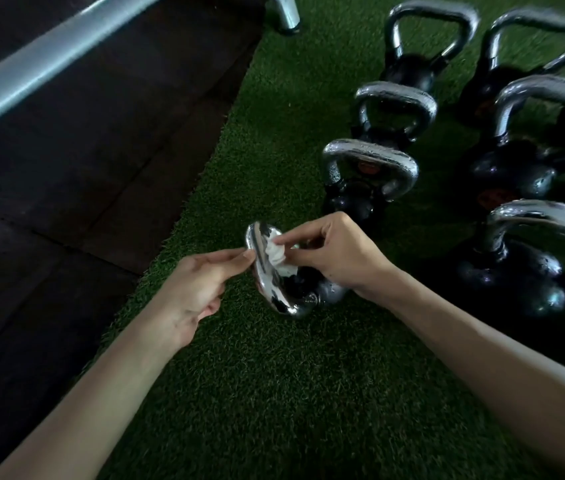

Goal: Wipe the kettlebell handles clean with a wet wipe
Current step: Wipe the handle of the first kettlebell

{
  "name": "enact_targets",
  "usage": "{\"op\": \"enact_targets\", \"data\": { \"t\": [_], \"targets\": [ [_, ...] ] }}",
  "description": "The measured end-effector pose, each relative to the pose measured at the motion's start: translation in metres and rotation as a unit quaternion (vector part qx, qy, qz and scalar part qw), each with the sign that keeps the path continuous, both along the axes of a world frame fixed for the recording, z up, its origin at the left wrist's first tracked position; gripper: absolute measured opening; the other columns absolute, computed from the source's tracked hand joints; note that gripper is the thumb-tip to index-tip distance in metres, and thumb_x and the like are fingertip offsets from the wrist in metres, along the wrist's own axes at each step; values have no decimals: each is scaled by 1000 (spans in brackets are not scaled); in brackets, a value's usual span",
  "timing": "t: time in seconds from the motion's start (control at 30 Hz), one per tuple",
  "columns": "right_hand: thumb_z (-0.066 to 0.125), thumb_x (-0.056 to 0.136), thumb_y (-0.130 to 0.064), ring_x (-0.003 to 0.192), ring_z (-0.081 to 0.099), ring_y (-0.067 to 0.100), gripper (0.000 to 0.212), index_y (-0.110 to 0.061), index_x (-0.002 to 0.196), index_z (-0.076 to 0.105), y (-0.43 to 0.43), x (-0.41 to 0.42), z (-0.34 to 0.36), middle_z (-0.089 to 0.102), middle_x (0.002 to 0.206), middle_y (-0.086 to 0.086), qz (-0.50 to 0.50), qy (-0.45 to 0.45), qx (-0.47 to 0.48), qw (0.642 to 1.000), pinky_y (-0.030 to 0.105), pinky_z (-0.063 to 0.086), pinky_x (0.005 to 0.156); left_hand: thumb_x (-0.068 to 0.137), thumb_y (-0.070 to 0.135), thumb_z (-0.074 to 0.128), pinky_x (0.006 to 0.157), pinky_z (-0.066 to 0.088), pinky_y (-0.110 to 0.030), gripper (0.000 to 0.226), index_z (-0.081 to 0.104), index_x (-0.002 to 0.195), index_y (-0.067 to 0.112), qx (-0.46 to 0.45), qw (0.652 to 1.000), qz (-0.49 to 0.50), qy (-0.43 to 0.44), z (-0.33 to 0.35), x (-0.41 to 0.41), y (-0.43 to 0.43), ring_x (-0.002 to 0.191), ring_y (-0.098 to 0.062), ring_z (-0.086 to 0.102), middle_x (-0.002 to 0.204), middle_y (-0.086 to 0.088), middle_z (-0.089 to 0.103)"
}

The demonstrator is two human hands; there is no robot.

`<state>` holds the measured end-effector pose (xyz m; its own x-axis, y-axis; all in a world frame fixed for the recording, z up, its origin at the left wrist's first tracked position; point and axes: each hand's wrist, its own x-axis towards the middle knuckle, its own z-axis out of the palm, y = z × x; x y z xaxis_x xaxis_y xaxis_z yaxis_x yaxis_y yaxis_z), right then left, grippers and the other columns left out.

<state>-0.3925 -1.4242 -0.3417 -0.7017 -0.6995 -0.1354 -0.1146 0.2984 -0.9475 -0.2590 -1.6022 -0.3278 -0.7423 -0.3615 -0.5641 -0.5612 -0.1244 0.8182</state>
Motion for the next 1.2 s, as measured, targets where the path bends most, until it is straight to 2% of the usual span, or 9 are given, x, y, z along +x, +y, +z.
{"op": "enact_targets", "data": {
  "t": [0.17,0.37,0.47,0.83,0.87,0.9,0.97,1.07,1.2],
  "targets": [
    [86,79,-15,88,73,2,30,-21,108,79,-5,-1,6,79,92,-7,-20,17,-17,1000,23,57,86,78,46,77,57,23,-31,26,81,102,37,0,1000,7,11,2,-1,4,55,-11,25,60,7,37],
    [85,80,-16,57,60,-8,20,-21,99,83,26,20,17,77,77,-11,54,44,33,997,7,39,55,78,47,77,58,24,-30,32,79,108,36,7,1000,-5,17,4,2,6,55,-13,23,51,9,39],
    [86,78,-20,71,68,-7,21,-28,98,82,20,19,21,78,83,-13,4,57,23,998,7,46,63,86,41,74,59,22,-30,27,78,111,34,-1,1000,-13,23,8,-2,11,56,-14,22,47,14,49],
    [86,77,-32,65,63,4,16,-31,92,83,54,56,7,75,81,-17,-29,136,52,989,15,43,58,76,46,81,57,34,-27,17,80,93,44,-44,999,23,18,13,-15,21,60,-6,44,78,15,71],
    [86,77,-31,65,63,3,16,-30,93,83,54,57,6,75,81,-17,-33,141,50,988,14,43,58,74,47,81,61,40,-27,19,81,93,43,-43,999,25,20,14,-15,22,64,-6,50,77,9,72],
    [86,77,-28,65,64,4,16,-30,93,83,54,58,4,76,81,-17,-39,144,48,988,14,44,58,74,46,81,72,48,-32,21,81,94,40,-43,998,31,23,16,-17,24,78,-9,62,79,18,40],
    [86,78,-21,71,66,3,18,-28,95,83,54,59,0,76,84,-16,-51,155,53,985,15,49,62,79,41,80,107,43,-46,16,82,94,36,-48,998,42,19,20,-20,26,123,-21,58,101,11,65],
    [83,80,-14,77,67,-4,20,-23,97,83,56,51,-1,76,88,-15,-48,184,73,979,9,46,69,81,40,80,114,36,-45,14,82,94,36,-55,998,37,17,24,-22,27,117,-3,46,76,27,73],
    [78,83,-7,67,61,-16,21,-18,101,82,46,24,10,78,93,-7,40,185,111,976,2,41,62,83,38,78,117,32,-44,19,81,102,32,-71,997,18,21,24,-24,27,111,1,48,91,26,73]
  ]
}}
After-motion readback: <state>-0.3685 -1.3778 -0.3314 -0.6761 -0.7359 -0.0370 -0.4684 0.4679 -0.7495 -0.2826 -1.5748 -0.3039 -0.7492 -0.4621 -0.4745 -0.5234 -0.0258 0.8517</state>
